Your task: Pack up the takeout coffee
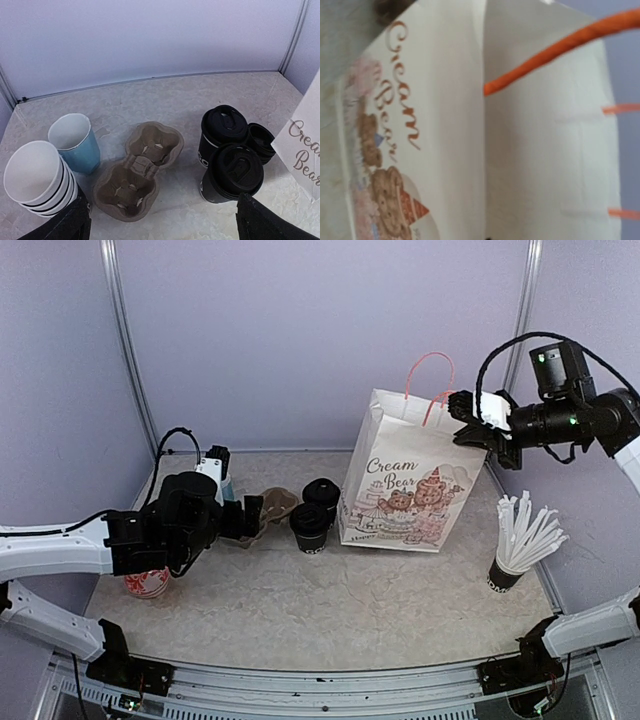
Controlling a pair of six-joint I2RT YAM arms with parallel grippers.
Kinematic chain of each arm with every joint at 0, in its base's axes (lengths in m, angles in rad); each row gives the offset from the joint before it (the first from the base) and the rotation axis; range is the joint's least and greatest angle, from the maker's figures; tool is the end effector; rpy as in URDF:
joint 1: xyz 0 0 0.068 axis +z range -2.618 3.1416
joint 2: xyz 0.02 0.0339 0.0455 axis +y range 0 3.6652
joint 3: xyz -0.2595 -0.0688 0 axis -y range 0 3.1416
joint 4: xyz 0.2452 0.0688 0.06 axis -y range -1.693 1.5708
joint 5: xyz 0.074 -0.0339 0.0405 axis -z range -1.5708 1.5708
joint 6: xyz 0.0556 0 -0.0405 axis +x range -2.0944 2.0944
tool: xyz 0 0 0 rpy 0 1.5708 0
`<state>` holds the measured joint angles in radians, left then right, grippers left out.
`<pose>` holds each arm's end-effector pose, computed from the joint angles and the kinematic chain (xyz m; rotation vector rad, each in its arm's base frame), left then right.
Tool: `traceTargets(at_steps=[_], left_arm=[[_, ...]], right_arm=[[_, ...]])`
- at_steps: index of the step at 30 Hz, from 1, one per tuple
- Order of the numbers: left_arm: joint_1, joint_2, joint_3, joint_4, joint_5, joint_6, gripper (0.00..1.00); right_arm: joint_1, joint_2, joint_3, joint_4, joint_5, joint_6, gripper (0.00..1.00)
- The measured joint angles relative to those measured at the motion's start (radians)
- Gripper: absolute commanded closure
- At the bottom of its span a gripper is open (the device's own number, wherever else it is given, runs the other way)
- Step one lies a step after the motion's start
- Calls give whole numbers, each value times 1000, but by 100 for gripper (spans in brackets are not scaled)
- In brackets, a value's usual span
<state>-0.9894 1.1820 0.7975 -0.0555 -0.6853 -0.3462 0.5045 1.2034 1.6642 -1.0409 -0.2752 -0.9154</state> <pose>0.1817 -0.2124 0.2674 0.1890 1.9031 -0.2104 0.1909 0.1227 0.4486 -1.5028 1.5051 0.0537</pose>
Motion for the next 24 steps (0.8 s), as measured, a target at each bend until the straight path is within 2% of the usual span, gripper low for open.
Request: traceTargets(at_steps=[7, 16, 24], left_arm=[[41, 2, 60, -87, -34, -41, 3], [41, -14, 61, -89, -37, -47, 6], [41, -20, 61, -89, -36, -38, 9]], right_arm=[[34, -40, -148, -33, -13, 1, 100], [123, -62, -221, -38, -42, 37, 100], [201, -35, -310, 32, 39, 92, 99]])
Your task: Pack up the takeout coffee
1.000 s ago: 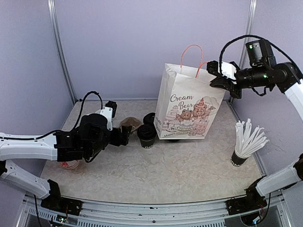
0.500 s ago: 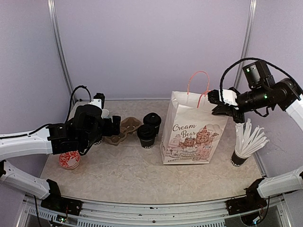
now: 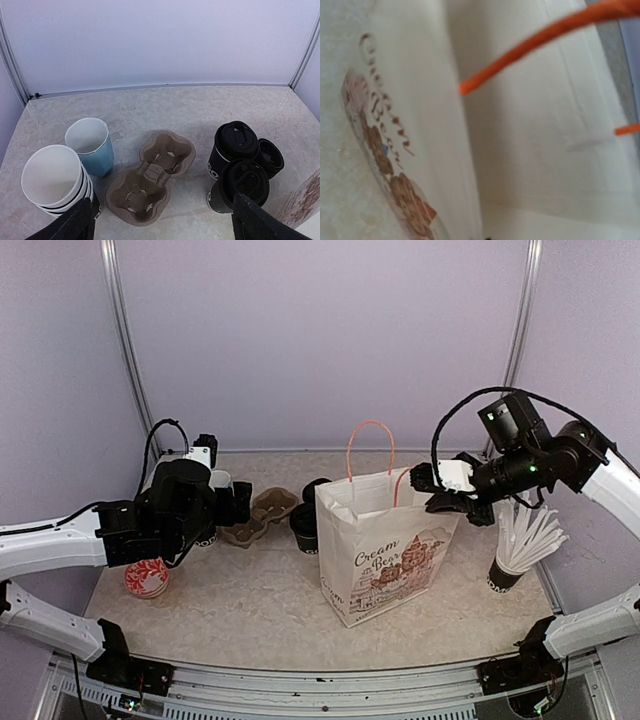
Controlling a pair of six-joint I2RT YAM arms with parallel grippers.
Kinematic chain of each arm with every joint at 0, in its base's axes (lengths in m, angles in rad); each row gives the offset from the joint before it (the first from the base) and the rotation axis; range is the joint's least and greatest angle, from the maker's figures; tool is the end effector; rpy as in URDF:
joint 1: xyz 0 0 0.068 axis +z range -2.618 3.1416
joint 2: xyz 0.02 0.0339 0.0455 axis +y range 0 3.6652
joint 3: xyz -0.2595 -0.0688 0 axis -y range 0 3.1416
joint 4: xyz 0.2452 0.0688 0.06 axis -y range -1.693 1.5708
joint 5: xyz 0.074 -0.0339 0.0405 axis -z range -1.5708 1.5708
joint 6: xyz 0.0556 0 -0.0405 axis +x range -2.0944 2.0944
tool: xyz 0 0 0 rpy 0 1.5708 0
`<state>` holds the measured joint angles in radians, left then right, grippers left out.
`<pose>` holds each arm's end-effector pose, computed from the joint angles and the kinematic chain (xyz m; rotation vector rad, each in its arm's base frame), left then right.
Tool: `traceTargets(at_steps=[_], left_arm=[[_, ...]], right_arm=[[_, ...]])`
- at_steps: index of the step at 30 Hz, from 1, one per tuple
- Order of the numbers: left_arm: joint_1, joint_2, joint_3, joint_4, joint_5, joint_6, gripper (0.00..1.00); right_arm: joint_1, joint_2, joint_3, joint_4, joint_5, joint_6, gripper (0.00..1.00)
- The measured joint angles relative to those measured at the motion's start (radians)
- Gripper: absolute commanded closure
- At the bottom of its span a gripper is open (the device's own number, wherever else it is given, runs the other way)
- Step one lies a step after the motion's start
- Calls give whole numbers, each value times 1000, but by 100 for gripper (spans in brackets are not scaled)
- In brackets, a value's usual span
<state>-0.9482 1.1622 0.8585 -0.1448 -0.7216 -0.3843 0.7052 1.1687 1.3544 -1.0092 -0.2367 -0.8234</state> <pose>0.1891 -0.2004 0.2854 0.0935 1.9037 -0.1703 0.1708 0.1625 0.3626 -1.7226 1.6370 0.2268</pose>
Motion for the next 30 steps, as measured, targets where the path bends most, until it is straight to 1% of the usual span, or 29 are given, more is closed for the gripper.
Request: traceTargets(at_steps=[3, 4, 6, 10, 14, 16, 20, 23, 26, 30], left_arm=[[2, 0, 0, -3, 1, 16, 15], [5, 0, 1, -7, 4, 21, 17], [21, 8, 10, -32, 17, 26, 20], [83, 49, 61, -94, 77, 29, 24], [145, 116, 133, -164, 179, 39, 33], [165, 164, 171, -192, 231, 50, 35], [183, 293, 248, -237, 311, 80, 37], [183, 363, 264, -252, 347, 103, 39], [182, 393, 264, -259, 394, 125, 39], [168, 385, 264, -242, 438, 163, 39]], right_arm=[[3, 21, 8, 12, 5, 18, 80], [5, 26, 14, 10, -2, 26, 71], [8, 40, 42, -6, -41, 29, 62], [12, 51, 114, -71, -153, 26, 52], [13, 48, 166, -102, -213, 25, 45], [13, 44, 169, -103, -216, 26, 45], [13, 41, 161, -100, -217, 32, 49], [13, 43, 135, -98, -220, 34, 52], [13, 61, 125, -99, -223, 35, 55], [13, 97, 147, -108, -245, 35, 60]])
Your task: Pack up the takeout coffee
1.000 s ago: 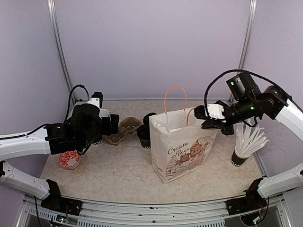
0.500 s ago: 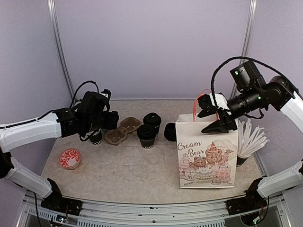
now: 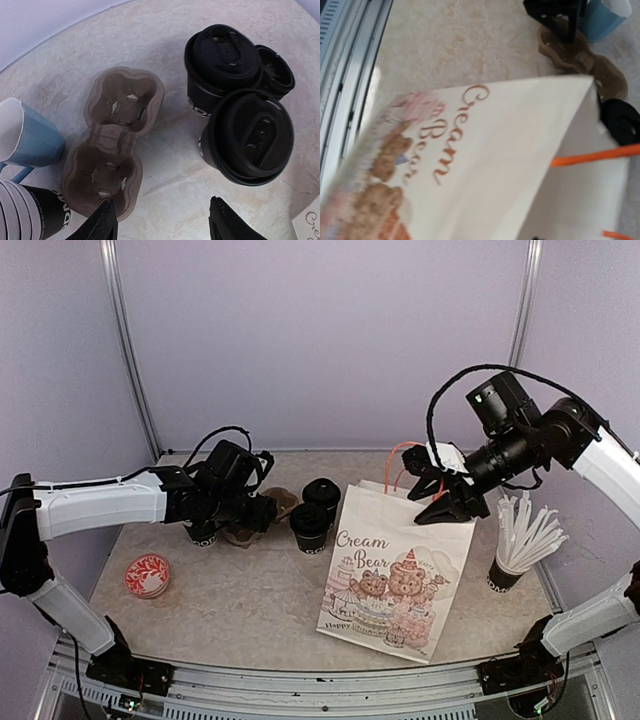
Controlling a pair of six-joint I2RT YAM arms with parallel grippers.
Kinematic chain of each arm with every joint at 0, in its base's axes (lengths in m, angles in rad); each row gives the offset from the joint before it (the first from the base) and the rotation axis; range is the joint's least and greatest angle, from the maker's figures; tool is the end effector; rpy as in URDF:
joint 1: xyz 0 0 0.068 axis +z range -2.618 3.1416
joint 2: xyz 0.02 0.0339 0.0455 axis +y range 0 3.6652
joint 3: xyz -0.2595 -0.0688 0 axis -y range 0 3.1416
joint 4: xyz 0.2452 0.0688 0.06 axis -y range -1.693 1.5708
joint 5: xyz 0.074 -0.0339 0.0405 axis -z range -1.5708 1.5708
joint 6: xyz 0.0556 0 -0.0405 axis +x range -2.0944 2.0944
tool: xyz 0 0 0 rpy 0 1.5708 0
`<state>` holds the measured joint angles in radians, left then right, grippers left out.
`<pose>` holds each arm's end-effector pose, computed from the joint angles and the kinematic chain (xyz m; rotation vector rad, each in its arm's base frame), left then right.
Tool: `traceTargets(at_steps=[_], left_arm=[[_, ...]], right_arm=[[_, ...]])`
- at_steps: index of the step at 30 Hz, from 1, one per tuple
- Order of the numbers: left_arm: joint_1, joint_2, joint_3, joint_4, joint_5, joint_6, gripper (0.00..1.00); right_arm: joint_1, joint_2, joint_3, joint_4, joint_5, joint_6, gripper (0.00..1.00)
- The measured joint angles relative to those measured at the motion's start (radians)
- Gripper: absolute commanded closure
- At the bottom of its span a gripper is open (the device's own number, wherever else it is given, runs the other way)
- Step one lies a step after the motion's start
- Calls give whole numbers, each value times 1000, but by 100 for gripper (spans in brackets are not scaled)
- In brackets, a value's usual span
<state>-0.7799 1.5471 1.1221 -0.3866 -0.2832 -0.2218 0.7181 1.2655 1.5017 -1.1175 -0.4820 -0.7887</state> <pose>0.2595 -0.2348 0.2341 0.5172 2.2889 -0.1558 0.1674 0.1805 0.3816 -1.7841 1.5946 0.5553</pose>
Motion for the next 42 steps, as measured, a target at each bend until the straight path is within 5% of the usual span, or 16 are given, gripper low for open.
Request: traceTargets(at_steps=[6, 14, 28, 36, 42], left_arm=[[-40, -126, -32, 108, 101, 67, 32], [-116, -351, -84, 455, 317, 158, 31], [-205, 77, 110, 693, 599, 223, 39], [-237, 151, 183, 749, 727, 219, 61], [-236, 171, 200, 755, 767, 194, 90]], right_arm=[[0, 68, 113, -14, -50, -3, 63], [0, 77, 75, -17, -63, -18, 55], [1, 64, -17, -14, -37, -29, 52], [1, 51, -23, -14, -31, -27, 52], [1, 49, -24, -14, -15, -23, 50]])
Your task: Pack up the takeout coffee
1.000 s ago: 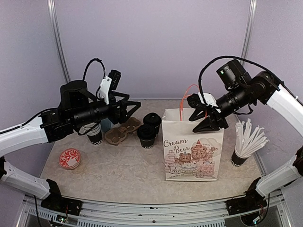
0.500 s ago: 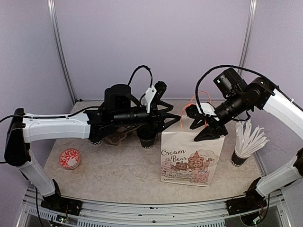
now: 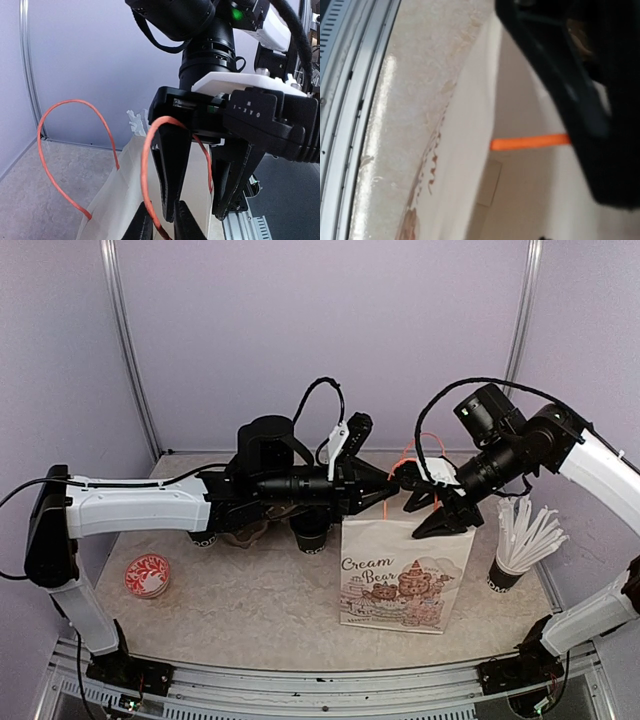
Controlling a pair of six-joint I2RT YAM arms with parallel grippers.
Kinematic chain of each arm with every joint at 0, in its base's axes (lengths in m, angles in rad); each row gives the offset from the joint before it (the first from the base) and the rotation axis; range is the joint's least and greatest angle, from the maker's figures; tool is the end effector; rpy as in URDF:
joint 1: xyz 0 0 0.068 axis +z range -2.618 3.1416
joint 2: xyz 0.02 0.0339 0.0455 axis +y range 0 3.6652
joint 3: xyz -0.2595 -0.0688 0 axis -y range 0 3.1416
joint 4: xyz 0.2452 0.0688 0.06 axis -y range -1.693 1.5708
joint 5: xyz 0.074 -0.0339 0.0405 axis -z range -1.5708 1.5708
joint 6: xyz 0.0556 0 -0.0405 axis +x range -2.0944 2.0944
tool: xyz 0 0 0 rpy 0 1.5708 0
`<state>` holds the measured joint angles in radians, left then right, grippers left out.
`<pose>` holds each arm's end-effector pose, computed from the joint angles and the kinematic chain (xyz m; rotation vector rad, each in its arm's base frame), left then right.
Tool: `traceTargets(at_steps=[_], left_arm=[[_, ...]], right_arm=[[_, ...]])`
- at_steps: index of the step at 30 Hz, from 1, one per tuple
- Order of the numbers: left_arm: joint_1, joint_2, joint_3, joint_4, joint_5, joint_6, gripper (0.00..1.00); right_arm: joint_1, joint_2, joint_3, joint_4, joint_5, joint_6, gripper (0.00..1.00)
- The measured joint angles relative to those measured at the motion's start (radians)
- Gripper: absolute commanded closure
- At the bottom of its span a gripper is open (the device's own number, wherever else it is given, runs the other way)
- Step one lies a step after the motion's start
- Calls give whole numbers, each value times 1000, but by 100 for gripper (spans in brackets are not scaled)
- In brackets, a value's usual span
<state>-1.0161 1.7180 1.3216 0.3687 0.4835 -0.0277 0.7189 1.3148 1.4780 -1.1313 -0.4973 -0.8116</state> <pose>0.2048 -0.3796 0.3275 1.1531 1.2896 -1.1753 0.1753 0.1886 0.3624 -1.8434 1.6391 0.5883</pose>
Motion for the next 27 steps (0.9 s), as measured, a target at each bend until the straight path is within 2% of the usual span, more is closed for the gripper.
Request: traceTargets(at_steps=[3, 6, 12, 16, 22, 25, 27], left_arm=[[0, 8, 13, 0, 10, -12, 98], [-2, 7, 8, 15, 14, -21, 100], [-13, -37, -71, 56, 9, -23, 100], [-21, -65, -102, 67, 3, -23, 100], [-43, -77, -103, 54, -23, -10, 70], [-61, -78, -81, -11, -57, 10, 51], [-76, -90, -63, -76, -93, 31, 44]], right_arm=[[0, -3, 0, 2, 12, 10, 42], [0, -10, -5, 21, 33, 23, 30], [-10, -35, -45, 50, 37, 31, 22], [-24, -35, -31, 44, 0, 32, 21], [-42, -36, 63, 6, -69, 30, 21], [-71, -37, 105, -16, -100, 27, 21], [-97, -38, 124, -27, -114, 27, 21]])
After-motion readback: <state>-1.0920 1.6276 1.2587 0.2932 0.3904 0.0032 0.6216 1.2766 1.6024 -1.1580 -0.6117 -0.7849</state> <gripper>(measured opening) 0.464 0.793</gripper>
